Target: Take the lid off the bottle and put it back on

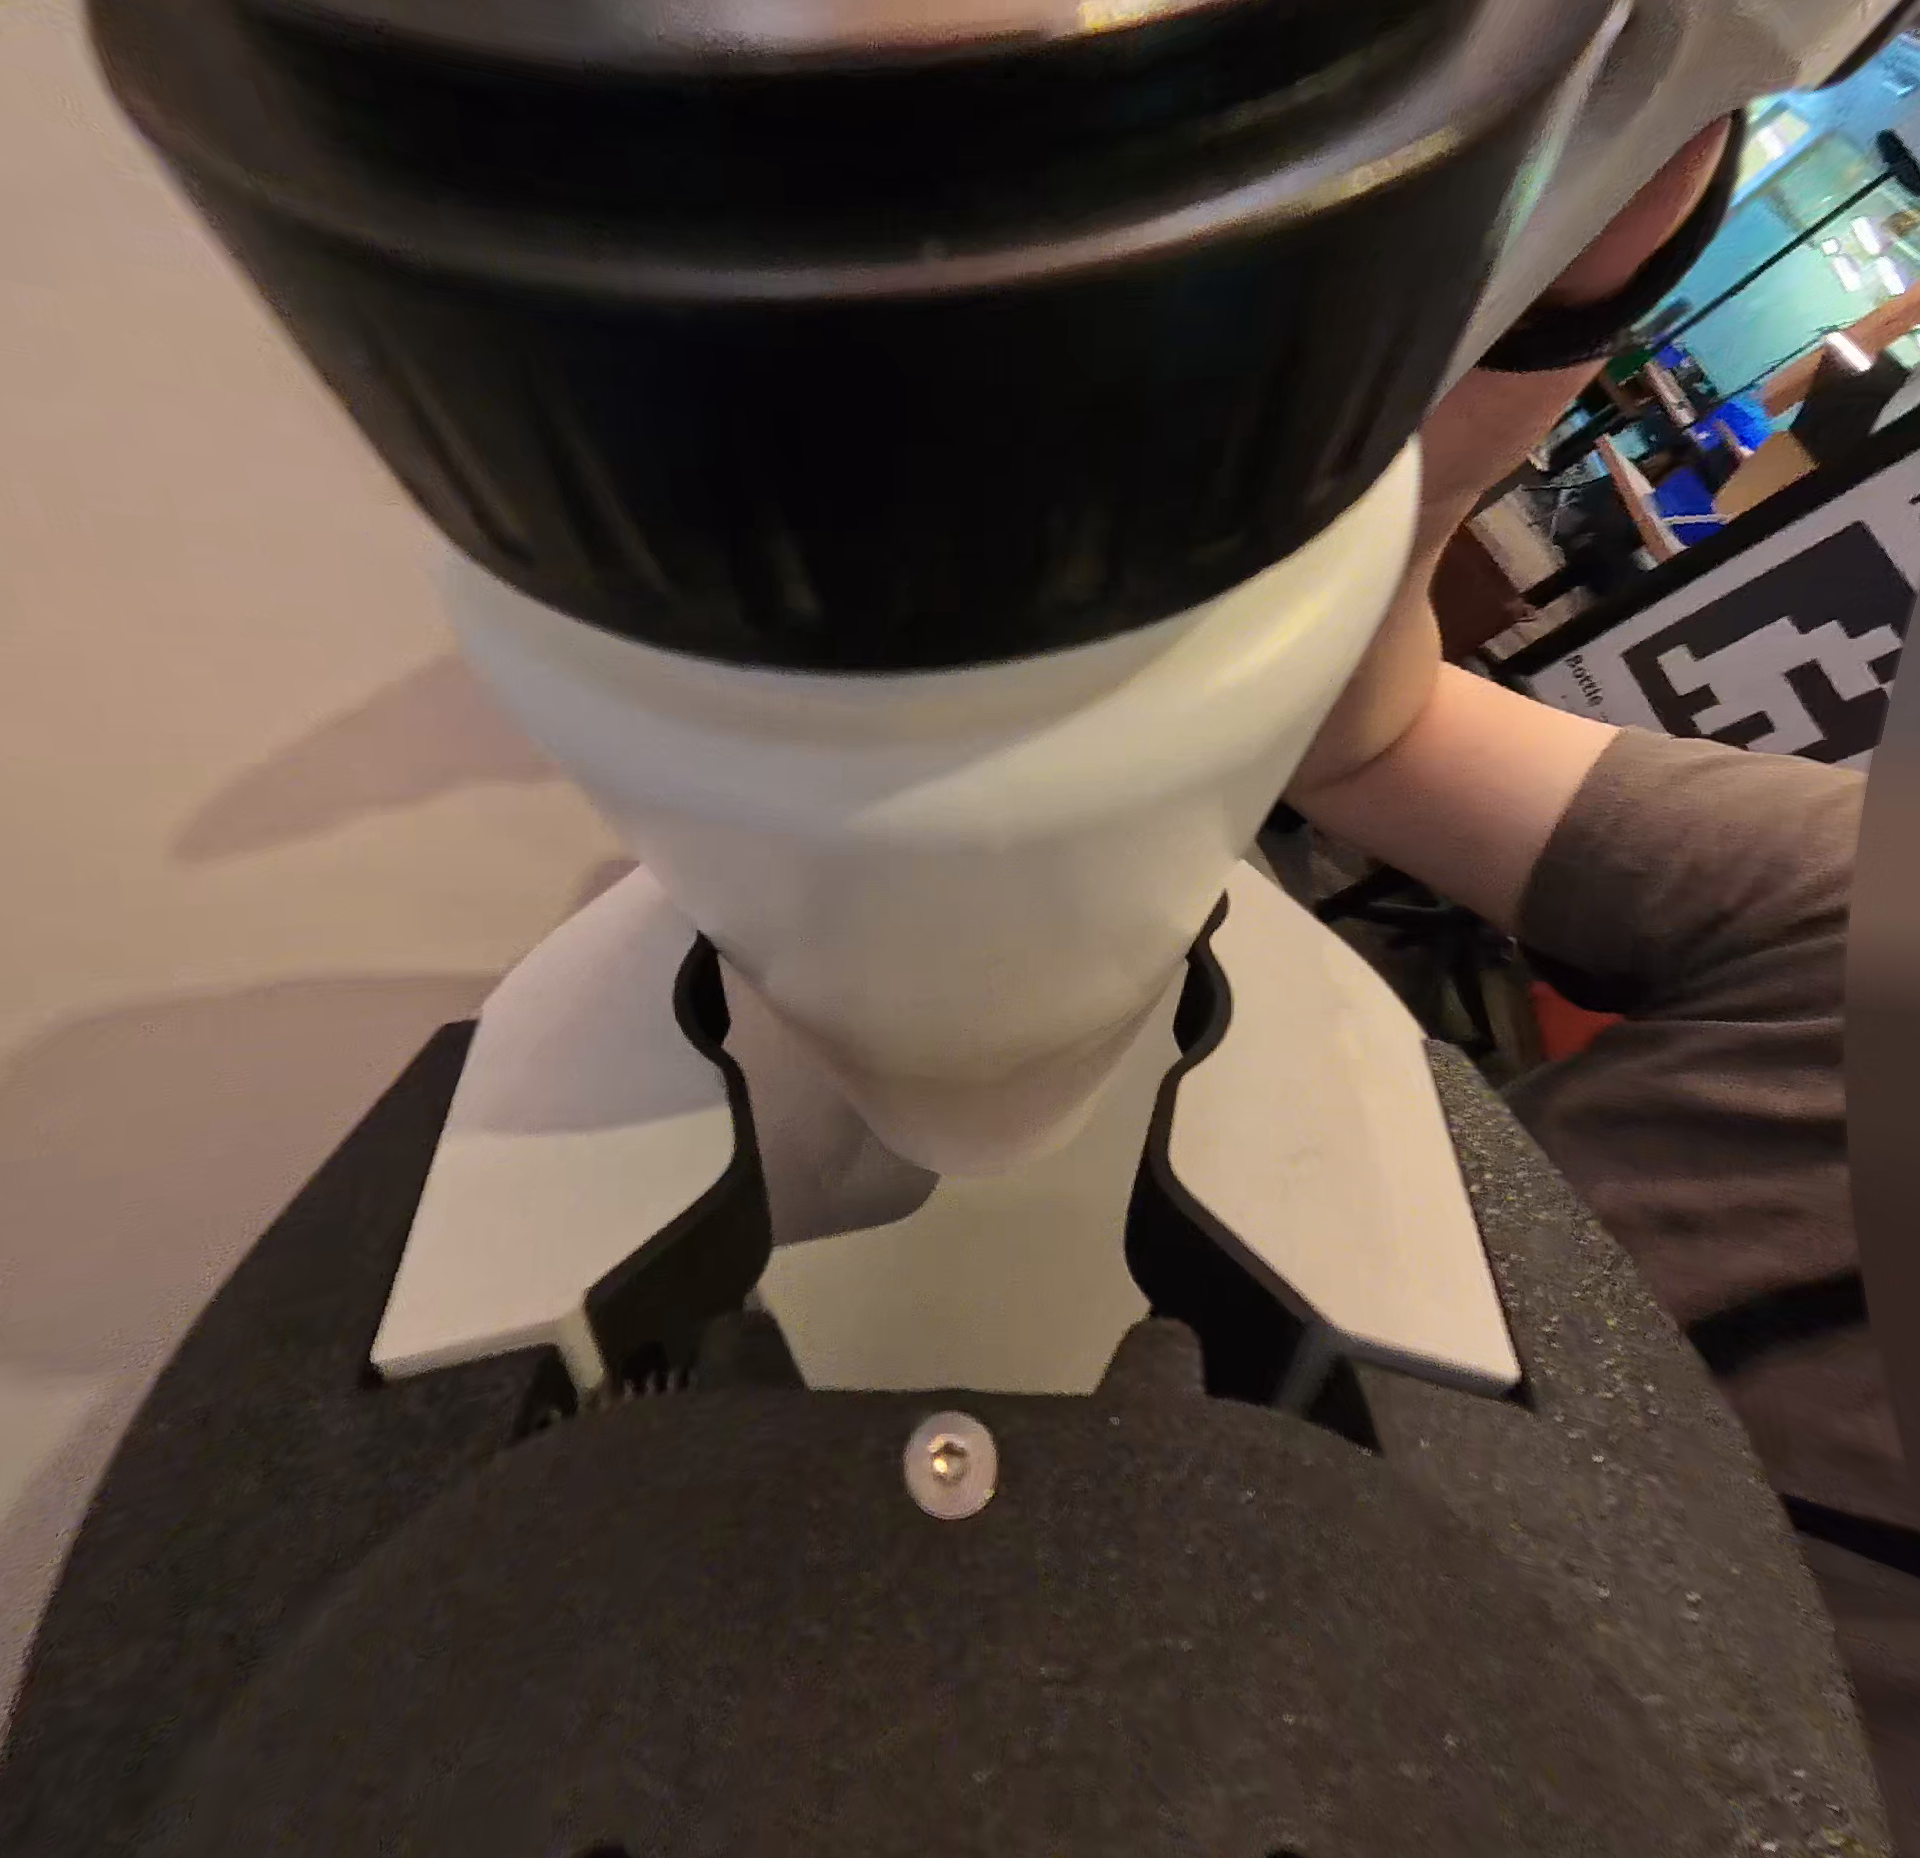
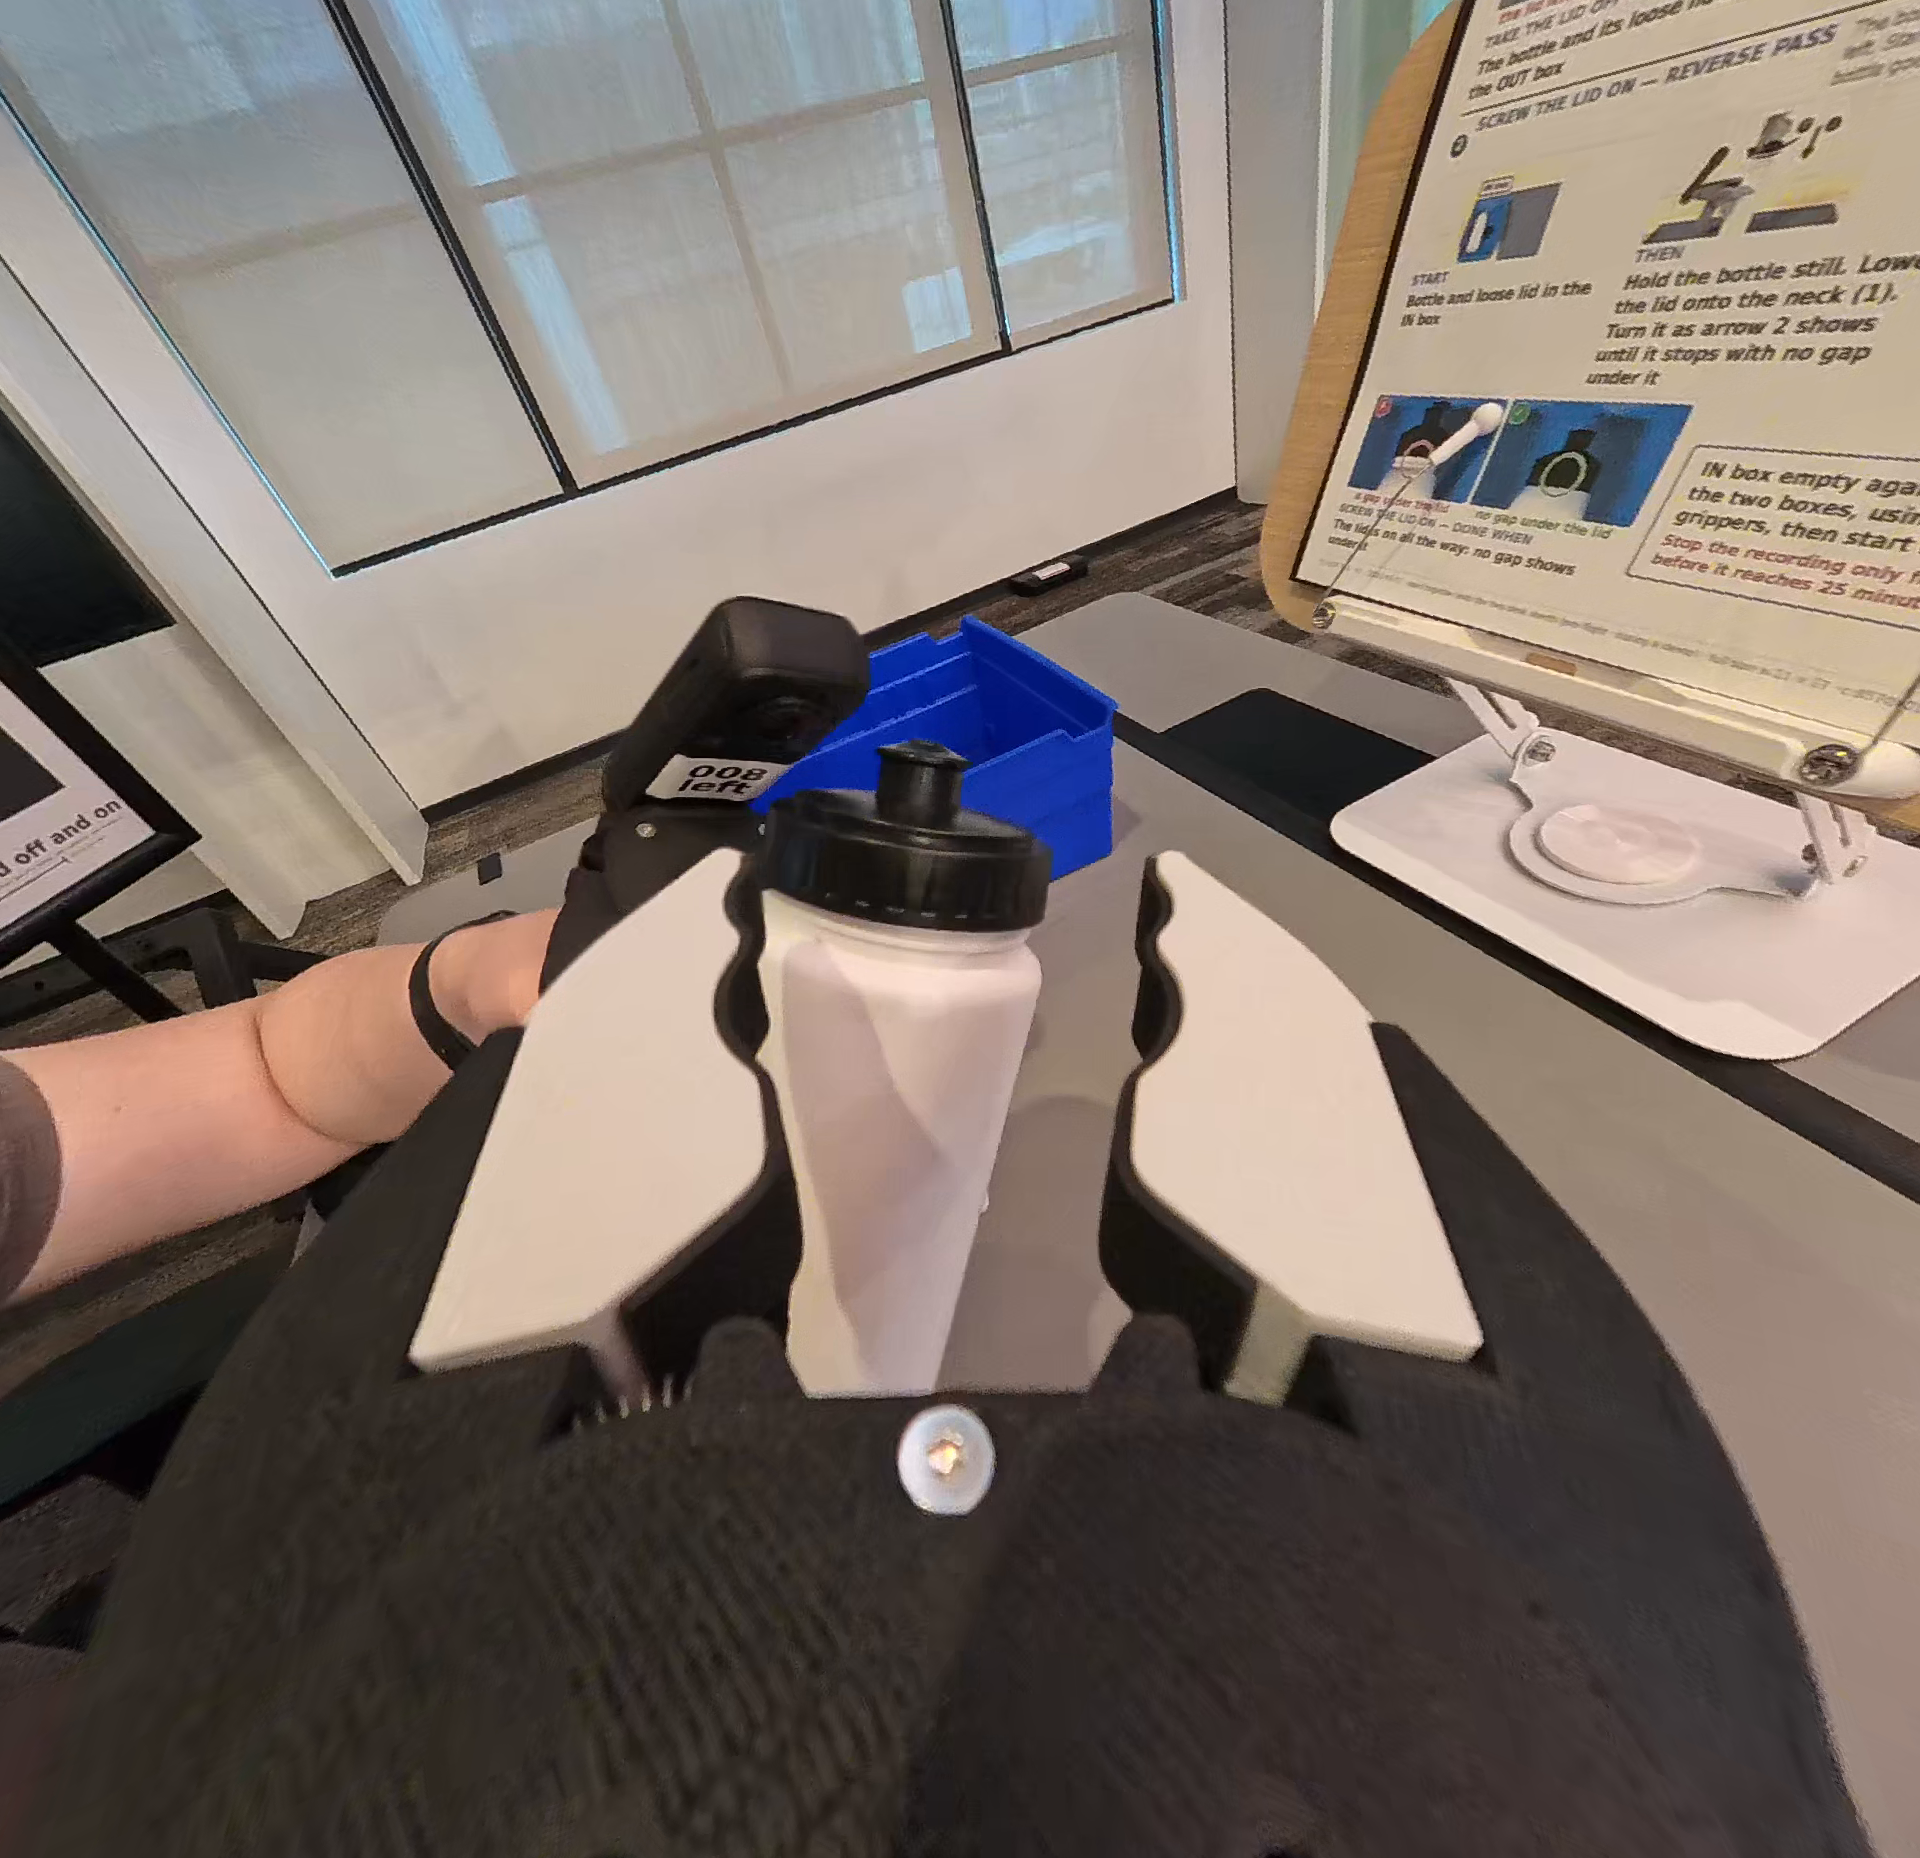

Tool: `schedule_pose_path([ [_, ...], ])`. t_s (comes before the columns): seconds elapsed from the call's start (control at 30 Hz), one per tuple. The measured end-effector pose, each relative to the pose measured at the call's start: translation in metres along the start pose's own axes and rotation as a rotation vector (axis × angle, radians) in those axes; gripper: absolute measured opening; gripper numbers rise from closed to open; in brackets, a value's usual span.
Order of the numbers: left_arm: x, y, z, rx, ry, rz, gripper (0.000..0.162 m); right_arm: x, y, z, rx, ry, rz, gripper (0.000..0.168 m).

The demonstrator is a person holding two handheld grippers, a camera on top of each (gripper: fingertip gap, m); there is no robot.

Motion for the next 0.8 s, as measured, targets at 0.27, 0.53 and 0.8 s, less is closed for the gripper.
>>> schedule_pose_path([
  [0.27, -0.003, -0.004, -0.004, 0.009, -0.025, 0.001, 0.086, -0.002, 0.0, -0.003, -0.011, -0.02, 0.012, 0.071],
  [0.53, -0.005, -0.004, -0.003, -0.088, -0.011, 0.036, 0.086, -0.001, 0.001, -0.002, -0.014, -0.017, 0.032, 0.071],
  [0.8, 0.002, -0.021, 0.006, -0.571, -0.019, 0.529, 0.086, -0.003, -0.026, -0.002, 0.224, -0.085, 0.125, 0.082],
])
Point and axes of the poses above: each gripper's, where its closed fingertips meet, x back along the fingers, z out of its top, y = z × x across the jaws, the point moved 5 cm from there along x, back along the fingers, and after that the axes turned 3 degrees about y, right-handed, at the moved point
